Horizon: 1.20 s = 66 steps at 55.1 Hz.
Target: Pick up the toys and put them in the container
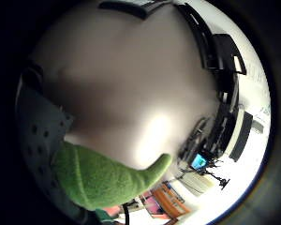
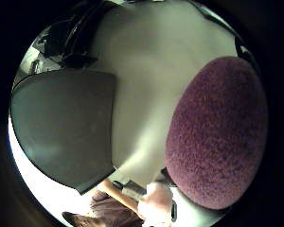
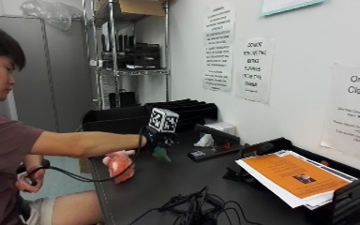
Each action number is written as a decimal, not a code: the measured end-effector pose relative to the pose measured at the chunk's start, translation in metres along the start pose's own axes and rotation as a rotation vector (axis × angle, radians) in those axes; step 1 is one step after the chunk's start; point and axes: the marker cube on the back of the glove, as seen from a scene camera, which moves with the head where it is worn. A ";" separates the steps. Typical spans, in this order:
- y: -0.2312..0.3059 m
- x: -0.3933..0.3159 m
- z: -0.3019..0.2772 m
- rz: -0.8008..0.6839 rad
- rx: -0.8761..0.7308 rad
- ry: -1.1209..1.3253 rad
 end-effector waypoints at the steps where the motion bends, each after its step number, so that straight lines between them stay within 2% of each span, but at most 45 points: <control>1: 0.001 -0.002 -0.007 0.001 0.005 -0.008; 8: 0.015 -0.012 -0.069 -0.002 0.066 -0.045; 16: 0.043 -0.031 -0.168 -0.009 0.184 -0.003; 28: 0.074 -0.102 -0.253 -0.090 0.293 0.019; 39: 0.075 -0.192 -0.258 -0.216 0.293 0.042; 45: 0.072 -0.260 -0.240 -0.333 0.258 0.063; 53: 0.086 -0.305 -0.221 -0.515 0.282 -0.024; 59: 0.086 -0.327 -0.205 -0.409 0.208 0.014; 66: 0.094 -0.339 -0.191 -0.473 0.115 0.148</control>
